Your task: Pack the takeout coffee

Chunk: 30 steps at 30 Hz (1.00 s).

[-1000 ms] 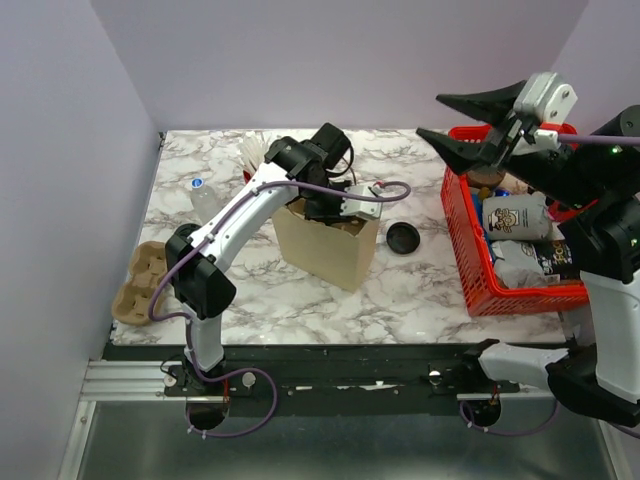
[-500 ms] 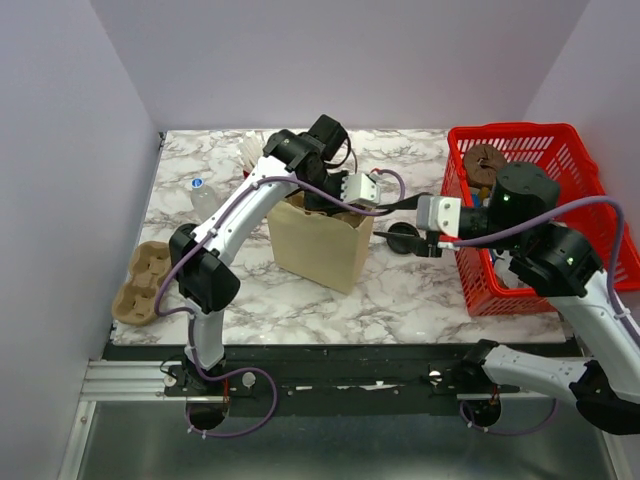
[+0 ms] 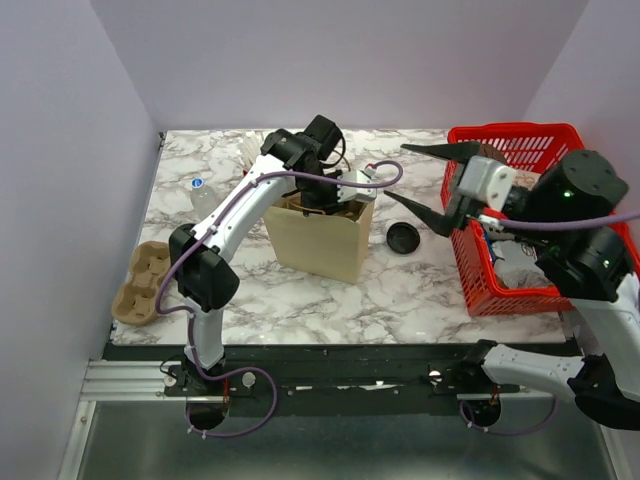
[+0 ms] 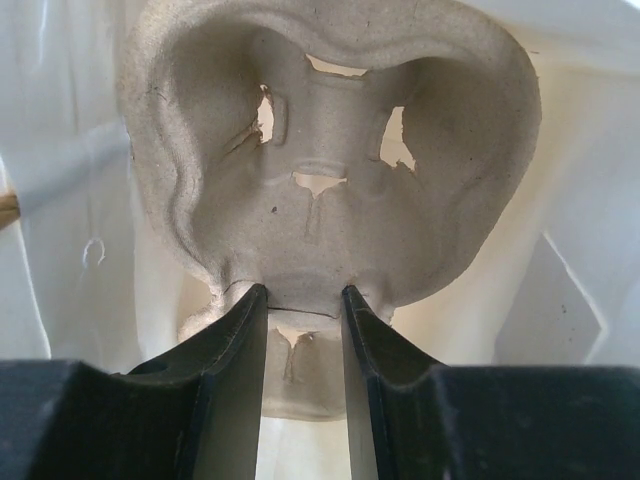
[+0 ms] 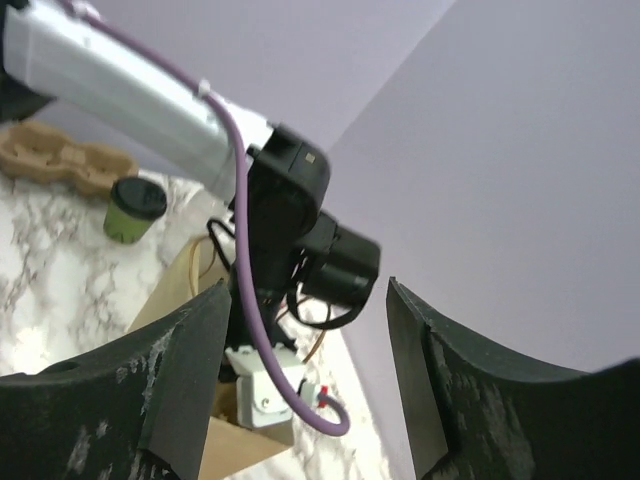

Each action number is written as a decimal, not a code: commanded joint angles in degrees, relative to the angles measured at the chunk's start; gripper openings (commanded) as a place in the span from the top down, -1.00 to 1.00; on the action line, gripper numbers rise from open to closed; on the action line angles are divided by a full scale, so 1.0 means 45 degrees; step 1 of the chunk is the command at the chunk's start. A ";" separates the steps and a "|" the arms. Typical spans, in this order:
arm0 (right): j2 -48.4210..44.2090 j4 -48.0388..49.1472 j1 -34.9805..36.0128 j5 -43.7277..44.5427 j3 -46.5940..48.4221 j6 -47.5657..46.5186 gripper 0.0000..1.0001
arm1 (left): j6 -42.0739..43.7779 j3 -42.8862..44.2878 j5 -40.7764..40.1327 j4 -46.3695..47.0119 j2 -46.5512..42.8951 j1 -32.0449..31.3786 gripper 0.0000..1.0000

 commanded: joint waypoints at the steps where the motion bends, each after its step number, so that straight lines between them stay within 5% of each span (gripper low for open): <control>1: -0.0019 -0.1147 0.0045 -0.1153 0.0614 0.0067 -0.44 | -0.0671 0.0235 0.0562 -0.1803 0.0143 0.0175 1.00; 7: -0.0253 -0.3532 0.0084 -0.2814 -0.1742 -0.1574 -0.12 | -0.1159 -0.0017 0.0680 -0.1705 0.0065 0.0312 1.00; 14: 0.0487 -0.0996 0.0435 -0.1825 -0.4170 -0.1186 -0.10 | -0.1745 -0.0116 0.0953 -0.1724 0.0046 0.0312 1.00; 30: 0.2127 0.4474 0.2289 0.1870 -0.5656 0.0750 -0.34 | -0.1961 -0.0018 0.0993 -0.1783 0.0084 0.0331 1.00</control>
